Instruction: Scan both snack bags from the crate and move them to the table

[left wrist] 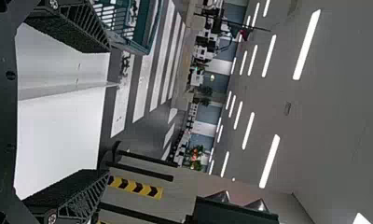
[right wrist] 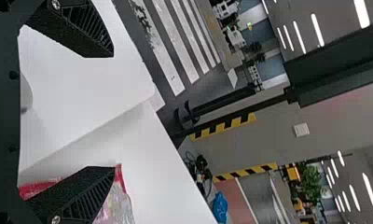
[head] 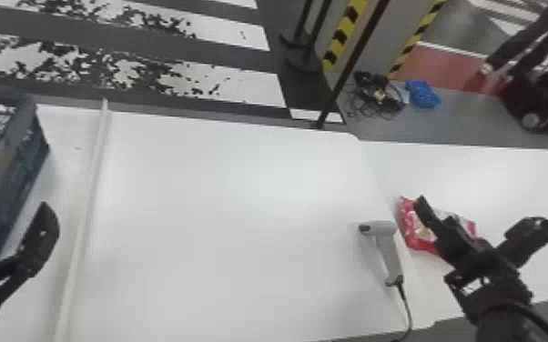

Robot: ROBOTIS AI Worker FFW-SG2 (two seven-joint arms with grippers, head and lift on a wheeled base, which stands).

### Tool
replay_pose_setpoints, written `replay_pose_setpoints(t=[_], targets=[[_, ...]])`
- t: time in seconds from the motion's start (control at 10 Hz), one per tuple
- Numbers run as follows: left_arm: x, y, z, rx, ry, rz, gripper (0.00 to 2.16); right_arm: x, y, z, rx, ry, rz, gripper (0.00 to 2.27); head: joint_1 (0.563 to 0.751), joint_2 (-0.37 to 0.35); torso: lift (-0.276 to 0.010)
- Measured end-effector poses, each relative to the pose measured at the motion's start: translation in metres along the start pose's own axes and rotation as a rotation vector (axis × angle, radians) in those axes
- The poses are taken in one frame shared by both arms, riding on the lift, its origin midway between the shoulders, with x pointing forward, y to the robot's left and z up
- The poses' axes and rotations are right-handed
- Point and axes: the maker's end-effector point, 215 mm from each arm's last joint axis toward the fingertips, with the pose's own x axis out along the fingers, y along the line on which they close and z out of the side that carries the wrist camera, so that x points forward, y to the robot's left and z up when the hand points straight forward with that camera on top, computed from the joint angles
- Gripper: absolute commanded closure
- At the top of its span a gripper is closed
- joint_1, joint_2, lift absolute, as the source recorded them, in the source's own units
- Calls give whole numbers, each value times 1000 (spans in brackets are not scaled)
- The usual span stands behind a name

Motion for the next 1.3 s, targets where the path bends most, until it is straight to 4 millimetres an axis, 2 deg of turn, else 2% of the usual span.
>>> replay_pose_setpoints(t=[0.3,0.5,0.7,0.8,1.0,1.1,1.3], targets=[[-3,-2,1,9,1,6,70,-12,116,-45,-184,-1,101,60,695,-330,-87],[-4,-4,-6,17,24,3,70,-29,184,-84,-240,2,172,60,695,-225,-87],[-6,-8,-12,19,37,1,70,-52,237,-107,-256,-31,232,60,695,-158,-87],[-9,-8,-15,16,44,5,70,-69,259,-111,-256,-69,258,60,695,-119,-87],[-16,-3,-11,14,32,45,76,-91,282,-118,-251,-101,297,60,695,-62,-87],[-15,2,0,23,20,58,76,-94,284,-117,-252,-107,302,60,695,-46,-87],[-1,17,10,45,110,73,76,-97,284,-114,-258,-116,308,60,695,-28,-87]])
